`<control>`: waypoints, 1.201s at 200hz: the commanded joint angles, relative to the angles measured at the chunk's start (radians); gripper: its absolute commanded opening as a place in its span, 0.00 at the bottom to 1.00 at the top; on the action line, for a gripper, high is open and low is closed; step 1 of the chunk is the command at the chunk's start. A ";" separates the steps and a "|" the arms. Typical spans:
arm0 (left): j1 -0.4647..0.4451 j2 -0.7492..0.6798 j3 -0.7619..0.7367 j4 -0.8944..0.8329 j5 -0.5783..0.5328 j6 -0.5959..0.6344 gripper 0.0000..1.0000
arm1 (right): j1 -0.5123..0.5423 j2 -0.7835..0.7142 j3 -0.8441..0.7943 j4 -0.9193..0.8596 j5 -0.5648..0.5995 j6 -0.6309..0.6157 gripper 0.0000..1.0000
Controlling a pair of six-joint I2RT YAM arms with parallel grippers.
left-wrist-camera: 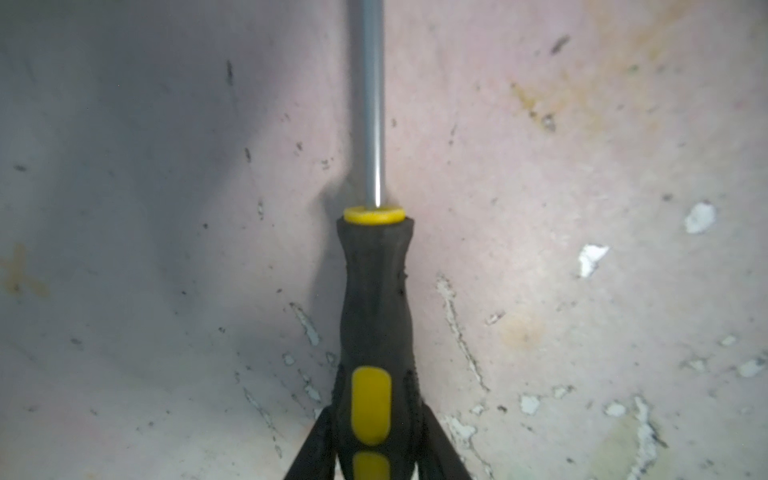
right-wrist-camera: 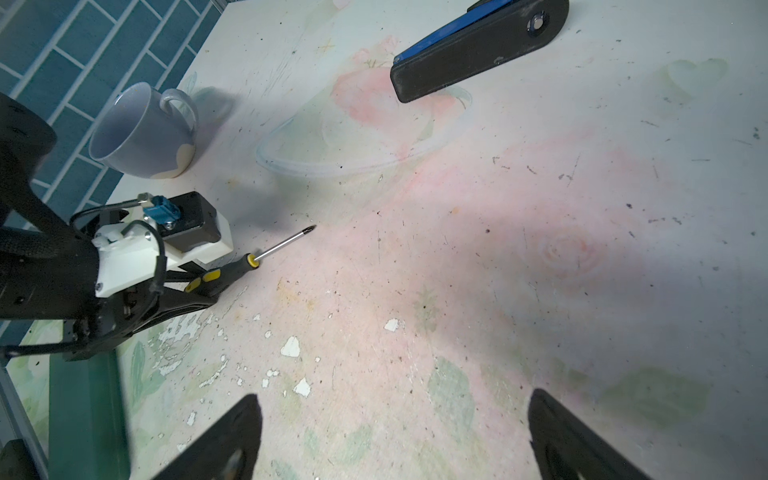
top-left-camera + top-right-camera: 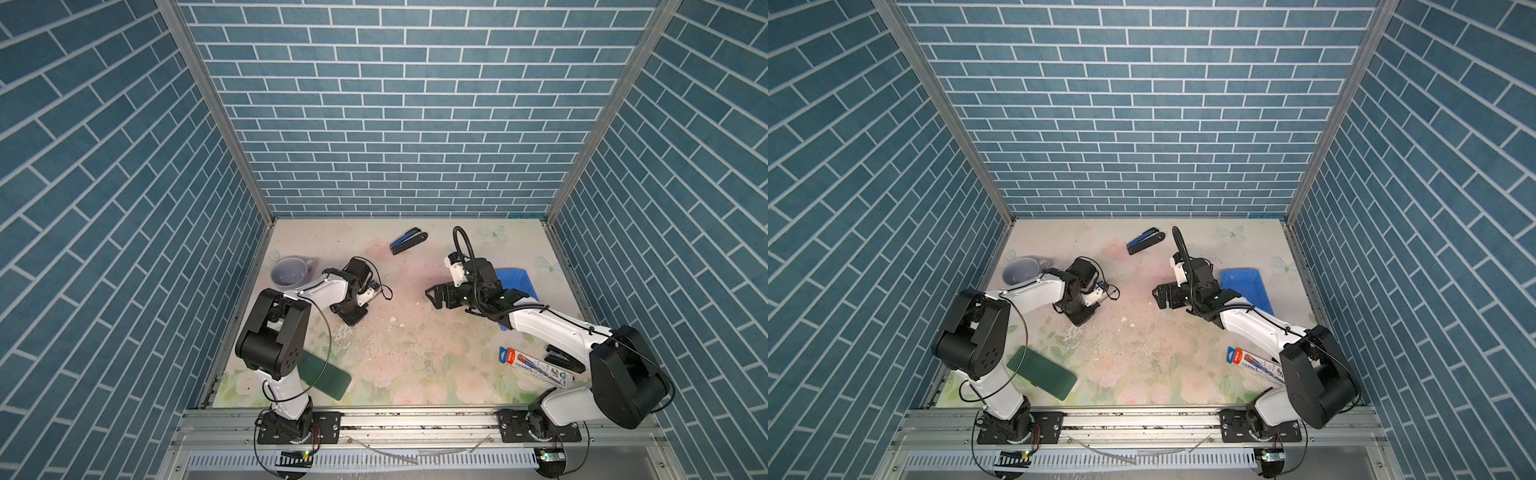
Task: Put the screwdriver in the bin
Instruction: 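Close the left gripper on the black-and-yellow screwdriver handle, then lift the screwdriver with the left gripper toward the open right gripper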
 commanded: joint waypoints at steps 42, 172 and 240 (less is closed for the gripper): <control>-0.022 0.018 -0.007 0.045 0.012 -0.035 0.23 | 0.003 -0.005 0.020 -0.009 0.098 0.085 0.99; -0.033 -0.214 -0.071 0.239 0.102 -0.118 0.04 | -0.094 -0.125 -0.053 0.109 0.014 0.281 0.99; -0.039 -0.299 -0.049 0.407 0.349 -0.331 0.04 | -0.188 -0.187 -0.125 0.392 -0.164 0.442 0.99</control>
